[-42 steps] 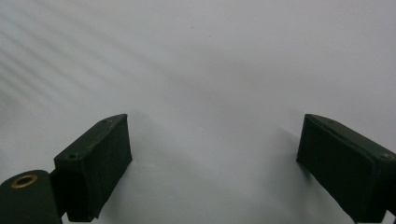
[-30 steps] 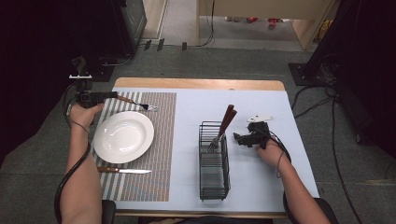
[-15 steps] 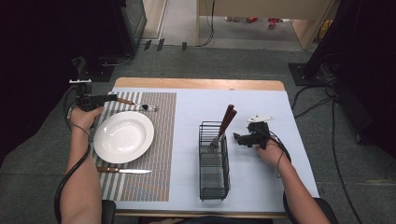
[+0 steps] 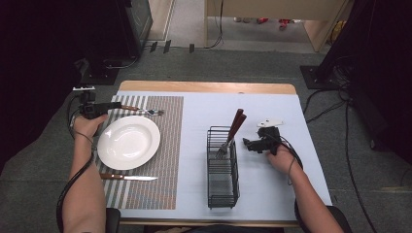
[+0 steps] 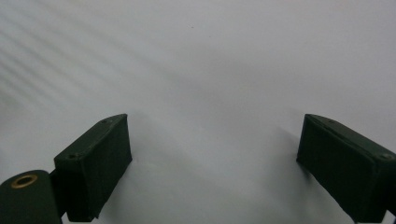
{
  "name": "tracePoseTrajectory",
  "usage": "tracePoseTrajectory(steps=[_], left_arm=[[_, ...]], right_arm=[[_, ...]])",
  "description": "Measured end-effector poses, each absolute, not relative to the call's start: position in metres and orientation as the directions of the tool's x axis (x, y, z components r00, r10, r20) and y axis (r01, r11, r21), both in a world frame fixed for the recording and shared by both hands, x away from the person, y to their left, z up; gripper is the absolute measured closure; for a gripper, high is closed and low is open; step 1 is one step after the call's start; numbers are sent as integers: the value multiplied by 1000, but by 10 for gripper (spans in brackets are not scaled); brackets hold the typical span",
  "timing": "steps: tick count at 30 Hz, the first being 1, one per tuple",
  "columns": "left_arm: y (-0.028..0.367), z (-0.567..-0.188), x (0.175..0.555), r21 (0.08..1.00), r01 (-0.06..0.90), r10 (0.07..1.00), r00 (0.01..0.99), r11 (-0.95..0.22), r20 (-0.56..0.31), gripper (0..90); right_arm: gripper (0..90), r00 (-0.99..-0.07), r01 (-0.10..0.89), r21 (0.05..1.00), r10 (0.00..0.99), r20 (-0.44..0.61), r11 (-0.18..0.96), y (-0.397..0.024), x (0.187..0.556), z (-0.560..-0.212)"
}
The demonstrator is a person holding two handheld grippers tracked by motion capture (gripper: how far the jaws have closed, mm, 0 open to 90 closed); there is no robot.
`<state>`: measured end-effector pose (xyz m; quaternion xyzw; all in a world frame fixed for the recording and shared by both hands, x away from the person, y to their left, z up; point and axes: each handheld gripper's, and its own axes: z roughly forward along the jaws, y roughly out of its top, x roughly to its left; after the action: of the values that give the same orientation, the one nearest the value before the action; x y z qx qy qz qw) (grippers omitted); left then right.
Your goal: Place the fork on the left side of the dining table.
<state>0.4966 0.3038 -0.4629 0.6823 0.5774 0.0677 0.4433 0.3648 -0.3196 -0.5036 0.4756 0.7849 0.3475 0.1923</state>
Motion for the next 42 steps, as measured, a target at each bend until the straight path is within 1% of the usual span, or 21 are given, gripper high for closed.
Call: tracePoseTrajectory(steps=[9, 19, 27, 34, 41, 42], left_arm=[[302, -470, 500, 670, 740, 850, 311, 65, -426, 517], [299, -473, 503, 654, 756, 870, 308, 23, -386, 492], [299, -480, 508, 633, 773, 867, 298, 25, -398, 483], [297, -481, 510, 630, 776, 883, 298, -3, -363, 477], [297, -481, 510, 640, 768, 886, 290, 11, -363, 426], [298, -481, 510, 641, 767, 889, 283, 15, -359, 398]], right_arm=[[91, -472, 615, 727, 881, 30, 304, -320, 365, -504], [91, -472, 615, 727, 881, 30, 305, -320, 365, -503], [91, -474, 613, 729, 880, 29, 306, -320, 365, -504], [91, -473, 614, 728, 880, 29, 305, -320, 365, -504], [91, -474, 613, 729, 880, 28, 306, -320, 365, -504], [91, -474, 613, 728, 880, 29, 306, -320, 365, -504]])
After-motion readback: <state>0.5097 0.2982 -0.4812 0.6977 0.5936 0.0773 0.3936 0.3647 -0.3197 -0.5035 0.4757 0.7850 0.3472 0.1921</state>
